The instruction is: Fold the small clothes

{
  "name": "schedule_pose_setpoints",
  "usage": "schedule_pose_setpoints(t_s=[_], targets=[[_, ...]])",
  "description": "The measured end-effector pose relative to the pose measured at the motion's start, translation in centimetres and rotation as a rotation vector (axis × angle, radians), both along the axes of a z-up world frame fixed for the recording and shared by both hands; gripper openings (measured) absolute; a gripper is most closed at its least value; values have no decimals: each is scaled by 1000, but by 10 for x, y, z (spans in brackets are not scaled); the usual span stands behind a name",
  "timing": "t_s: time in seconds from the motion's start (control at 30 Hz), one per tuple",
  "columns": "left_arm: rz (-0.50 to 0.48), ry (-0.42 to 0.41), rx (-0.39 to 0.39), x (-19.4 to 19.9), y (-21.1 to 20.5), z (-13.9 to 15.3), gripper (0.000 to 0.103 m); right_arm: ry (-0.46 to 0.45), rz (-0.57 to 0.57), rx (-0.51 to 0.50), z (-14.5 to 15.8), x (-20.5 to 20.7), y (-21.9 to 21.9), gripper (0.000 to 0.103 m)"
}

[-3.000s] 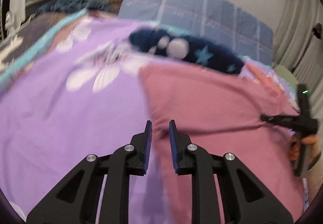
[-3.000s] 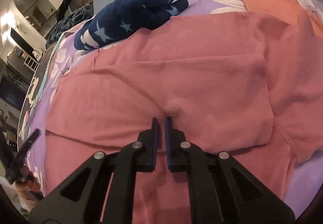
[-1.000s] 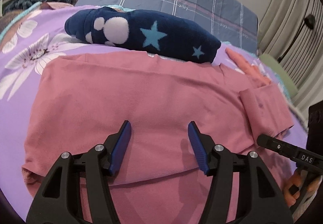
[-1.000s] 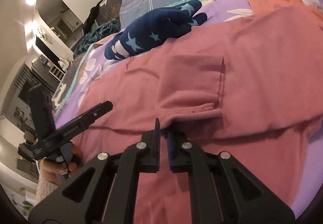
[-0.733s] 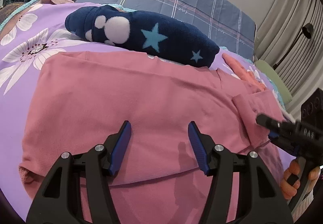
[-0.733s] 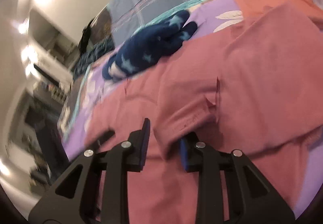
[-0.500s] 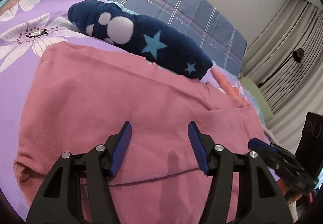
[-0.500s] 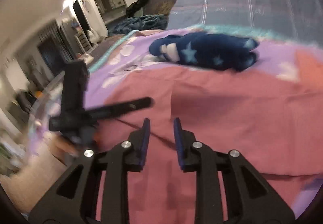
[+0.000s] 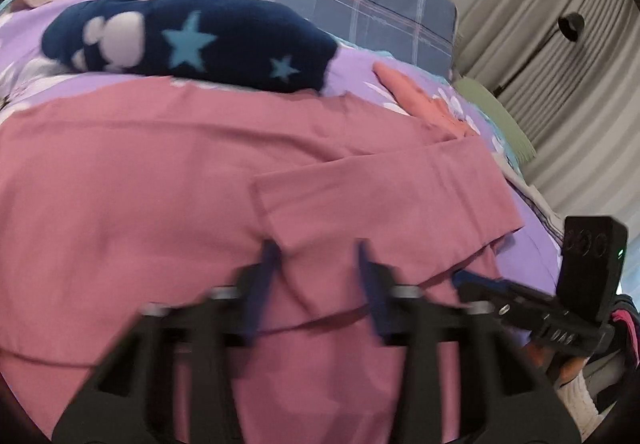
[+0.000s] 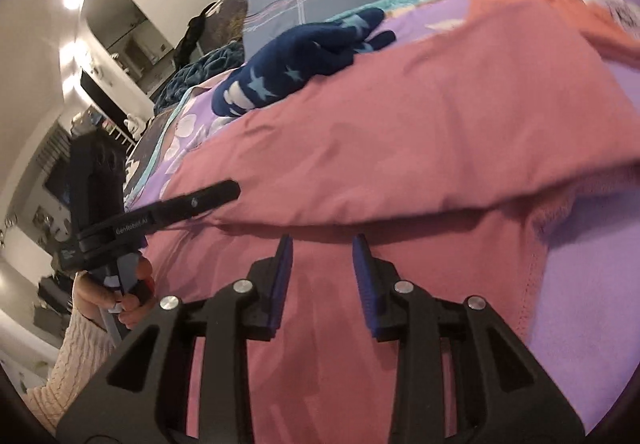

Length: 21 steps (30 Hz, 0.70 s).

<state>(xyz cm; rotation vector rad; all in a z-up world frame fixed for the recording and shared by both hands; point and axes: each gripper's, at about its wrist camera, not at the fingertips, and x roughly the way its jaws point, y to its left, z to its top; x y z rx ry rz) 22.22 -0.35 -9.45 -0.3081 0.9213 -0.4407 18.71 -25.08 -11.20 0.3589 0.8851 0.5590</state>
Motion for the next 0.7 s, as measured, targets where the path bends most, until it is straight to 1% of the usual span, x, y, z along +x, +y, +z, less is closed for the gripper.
schedule_pose_setpoints(t_s=[0.03, 0.07, 0.13, 0.23, 0.27, 0.3, 0.37, 0.4, 0.43, 0.47, 0.5, 0.53, 0.57, 0.6, 0.63, 0.67, 0.7], targets=[[-5, 19, 1, 4, -4, 0, 0, 0, -1, 12, -1, 0, -2, 32], [2, 18, 12, 7, -10, 5, 0, -2, -1, 22, 1, -1, -3, 32], [3, -29, 13, 7, -15, 24, 0, -12, -1, 44, 3, -2, -6, 32], [10, -143, -17, 5, -15, 76, 1, -26, -32, 87, 6, -4, -15, 33], [19, -200, -14, 2, -12, 100, 1, -41, -65, 103, 9, -4, -20, 33], [27, -238, -7, -1, -8, 115, 1, -57, -95, 109, 12, -3, -24, 33], [53, -314, 29, -10, 4, 143, 1, -98, -143, 91, 18, -2, -28, 33], [66, -342, 60, -15, 12, 151, 1, -100, -161, 68, 18, 1, -26, 33], [91, -378, 120, -23, 21, 155, 1, -66, -188, 30, 13, 5, -24, 32], [114, -393, 169, -28, 29, 153, 1, -26, -210, 15, 6, 9, -25, 28], [145, -395, 220, -33, 40, 147, 1, 5, -230, 14, 1, 13, -26, 16], [168, -380, 244, -34, 49, 140, 1, 23, -253, 27, -3, 14, -30, 12], [203, -335, 259, -34, 66, 126, 1, 33, -259, 54, -4, 14, -34, 12], [237, -293, 265, -34, 81, 112, 1, 33, -259, 58, -5, 15, -33, 12], [271, -253, 271, -33, 95, 100, 1, 27, -259, 47, -5, 14, -31, 12], [307, -193, 280, -30, 110, 79, 1, 22, -259, 35, -4, 13, -29, 12], [331, -150, 282, -27, 122, 63, 1, 16, -258, 23, -3, 12, -28, 13]])
